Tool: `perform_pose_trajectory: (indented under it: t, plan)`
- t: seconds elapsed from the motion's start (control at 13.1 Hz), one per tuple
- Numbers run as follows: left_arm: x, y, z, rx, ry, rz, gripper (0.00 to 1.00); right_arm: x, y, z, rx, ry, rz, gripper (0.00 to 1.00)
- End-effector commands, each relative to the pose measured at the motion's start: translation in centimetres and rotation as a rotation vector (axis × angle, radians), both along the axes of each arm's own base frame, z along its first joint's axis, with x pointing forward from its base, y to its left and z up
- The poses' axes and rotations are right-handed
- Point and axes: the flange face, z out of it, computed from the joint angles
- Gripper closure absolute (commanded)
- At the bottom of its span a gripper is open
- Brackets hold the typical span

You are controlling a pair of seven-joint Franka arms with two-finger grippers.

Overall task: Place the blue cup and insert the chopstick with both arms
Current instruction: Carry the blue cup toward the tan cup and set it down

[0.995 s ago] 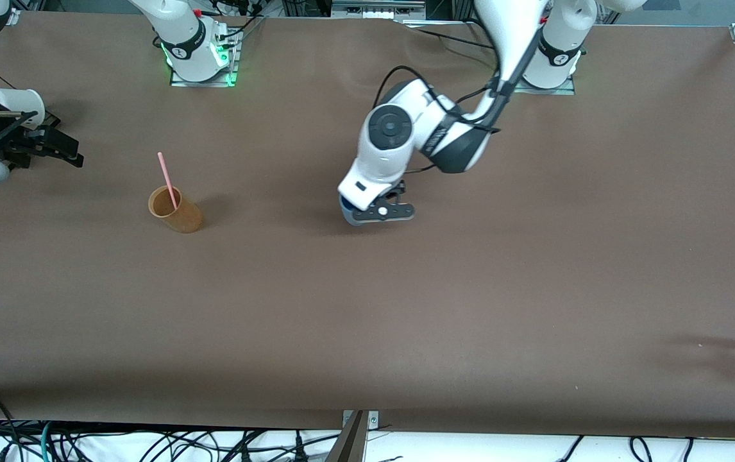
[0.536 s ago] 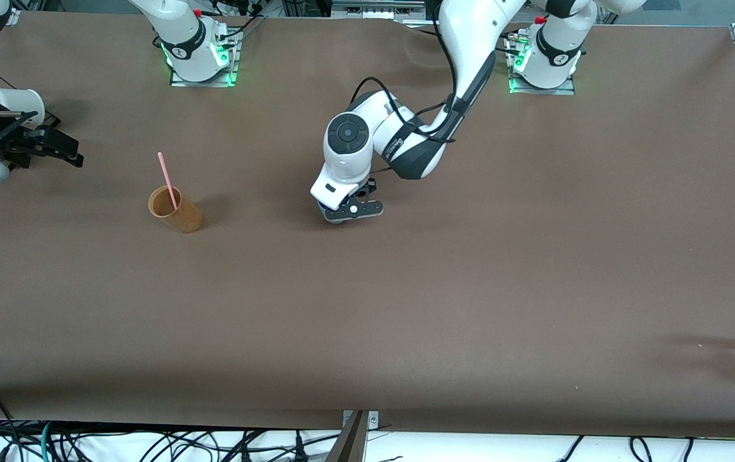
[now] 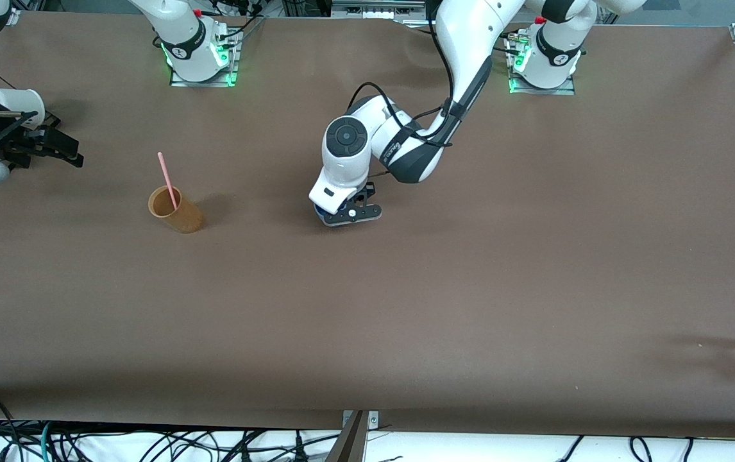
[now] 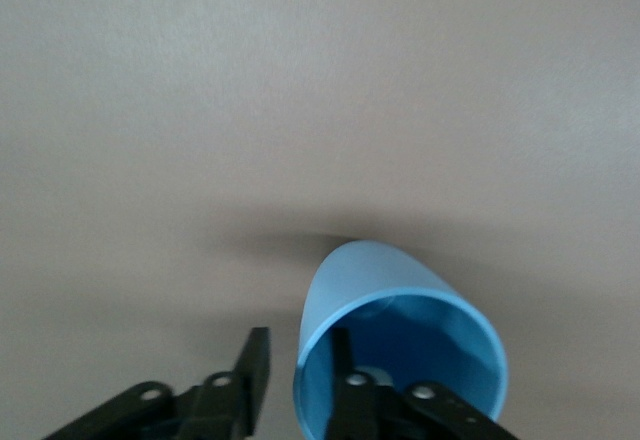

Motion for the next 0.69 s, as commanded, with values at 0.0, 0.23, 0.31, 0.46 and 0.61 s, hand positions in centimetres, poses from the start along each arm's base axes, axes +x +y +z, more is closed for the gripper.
perform_pose_trajectory:
  t: [0.0,0.23,0.31,0.46,0.61]
  plan:
    - [2.0,1.8,3.3,-0.025,0.004,-0.049,0.0,-0.1,0.0,-1.6,-0.015,0.065,0.004,0.0]
    - [5.9,6.5,9.2,-0.049,-0.054,-0.102,0.0,1.0,0.7,-7.2,-0.018,0.158,-0.042,0.0]
    - [7.1,8.2,11.3,-0.061,-0.082,-0.124,0.0,0.9,1.3,-10.0,-0.028,0.165,-0.042,0.0]
    - [9.0,12.0,14.6,-0.071,-0.104,-0.152,0.0,-1.2,2.9,-14.4,-0.038,0.148,-0.054,0.0]
    - [11.0,17.1,18.0,-0.068,-0.101,-0.147,0.0,-3.0,5.6,-18.8,-0.057,0.157,-0.115,0.0]
